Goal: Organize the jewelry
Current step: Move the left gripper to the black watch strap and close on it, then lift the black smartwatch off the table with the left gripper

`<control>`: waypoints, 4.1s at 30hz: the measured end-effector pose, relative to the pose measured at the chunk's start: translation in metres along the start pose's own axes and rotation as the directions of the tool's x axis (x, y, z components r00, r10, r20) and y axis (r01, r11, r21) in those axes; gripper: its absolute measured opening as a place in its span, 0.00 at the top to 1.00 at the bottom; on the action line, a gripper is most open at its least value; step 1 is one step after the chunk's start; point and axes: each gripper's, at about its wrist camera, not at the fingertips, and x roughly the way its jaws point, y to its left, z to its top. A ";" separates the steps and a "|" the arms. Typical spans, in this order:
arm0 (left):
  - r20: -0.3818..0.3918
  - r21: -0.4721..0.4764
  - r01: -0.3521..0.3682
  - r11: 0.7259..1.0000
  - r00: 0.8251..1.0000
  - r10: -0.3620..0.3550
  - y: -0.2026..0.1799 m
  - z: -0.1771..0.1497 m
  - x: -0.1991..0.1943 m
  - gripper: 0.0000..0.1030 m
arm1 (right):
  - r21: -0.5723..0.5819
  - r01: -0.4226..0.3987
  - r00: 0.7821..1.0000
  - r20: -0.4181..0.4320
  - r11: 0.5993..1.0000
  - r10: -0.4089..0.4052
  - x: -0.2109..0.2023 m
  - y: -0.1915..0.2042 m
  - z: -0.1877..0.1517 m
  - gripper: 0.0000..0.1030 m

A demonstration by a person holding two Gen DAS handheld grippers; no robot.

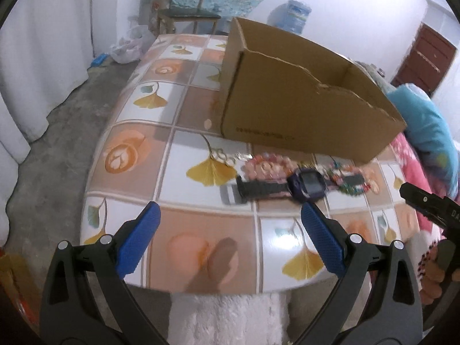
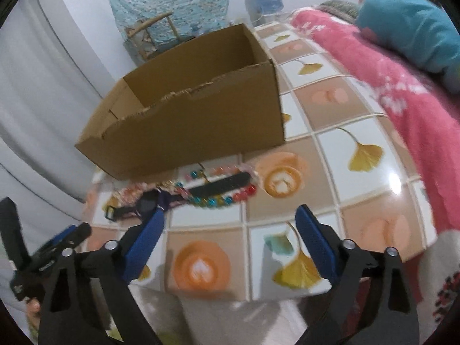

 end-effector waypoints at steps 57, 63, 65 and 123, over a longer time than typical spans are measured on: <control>-0.210 0.139 0.052 0.989 0.977 -0.022 -0.013 0.024 0.058 0.84 | 0.107 0.006 0.951 -0.308 0.994 0.027 0.089 -0.015 0.048 0.69; -0.207 0.155 0.042 0.987 0.978 -0.009 -0.016 0.023 0.056 0.85 | 0.065 0.006 0.954 -0.300 0.998 0.013 0.086 -0.005 0.044 0.69; -0.206 0.157 0.039 0.987 0.979 -0.006 -0.016 0.023 0.056 0.85 | 0.047 -0.017 0.955 -0.296 0.999 0.030 0.083 0.001 0.040 0.69; -0.101 0.084 -0.175 0.981 0.978 0.184 0.056 -0.006 0.001 0.96 | -0.158 -0.073 0.960 -0.280 0.985 0.026 0.070 0.038 0.016 0.74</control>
